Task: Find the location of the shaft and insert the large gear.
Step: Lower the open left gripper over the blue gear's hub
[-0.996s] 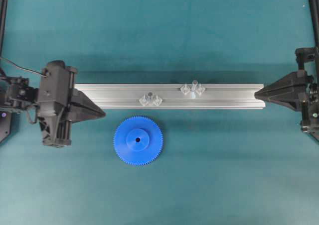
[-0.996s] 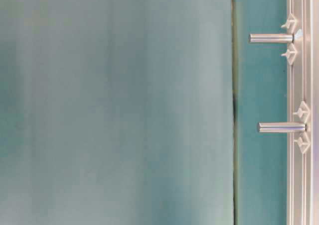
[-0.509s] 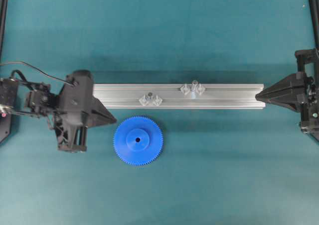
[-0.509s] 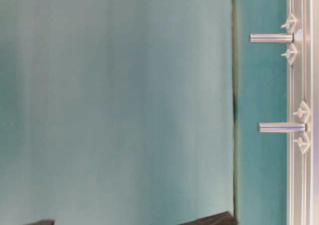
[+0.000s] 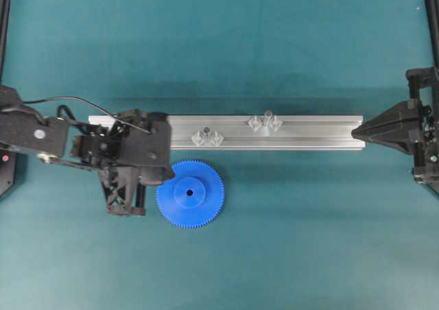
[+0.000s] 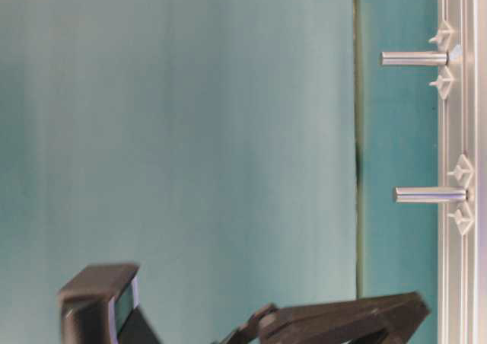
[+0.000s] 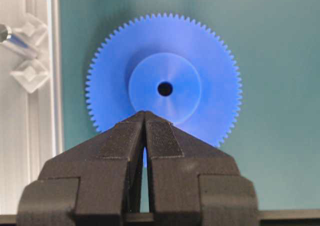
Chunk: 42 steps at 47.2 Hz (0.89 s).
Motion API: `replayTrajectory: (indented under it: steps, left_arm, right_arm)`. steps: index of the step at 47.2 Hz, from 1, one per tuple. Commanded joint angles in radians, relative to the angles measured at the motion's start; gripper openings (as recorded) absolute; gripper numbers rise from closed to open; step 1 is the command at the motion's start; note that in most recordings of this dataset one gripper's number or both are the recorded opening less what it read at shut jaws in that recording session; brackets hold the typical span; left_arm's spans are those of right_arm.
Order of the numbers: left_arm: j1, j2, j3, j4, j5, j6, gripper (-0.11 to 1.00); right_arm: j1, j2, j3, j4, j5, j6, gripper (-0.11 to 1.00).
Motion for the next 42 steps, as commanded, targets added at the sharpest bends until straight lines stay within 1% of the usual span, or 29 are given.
replayTrajectory:
  steps: [1, 13, 29, 34, 42]
  left_arm:
    - [-0.012, 0.011, -0.048, 0.002, 0.015, 0.002, 0.01]
    - [-0.028, 0.083, -0.12, 0.002, 0.098, 0.002, 0.01]
    - [-0.031, 0.163, -0.202, 0.003, 0.149, 0.006, 0.01]
    - [-0.031, 0.187, -0.233, 0.003, 0.19, 0.006, 0.01]
    - [-0.031, 0.236, -0.308, 0.005, 0.302, 0.008, 0.01]
  right_arm:
    - [-0.002, 0.009, -0.018, 0.002, -0.005, 0.009, 0.0]
    - [-0.003, 0.009, -0.017, 0.002, -0.003, 0.009, 0.0]
    - [-0.003, 0.009, -0.012, 0.0, -0.003, 0.009, 0.0]
    - [-0.006, 0.009, -0.009, 0.0, -0.003, 0.009, 0.0]
    - [-0.006, 0.008, -0.008, 0.0, -0.003, 0.009, 0.0]
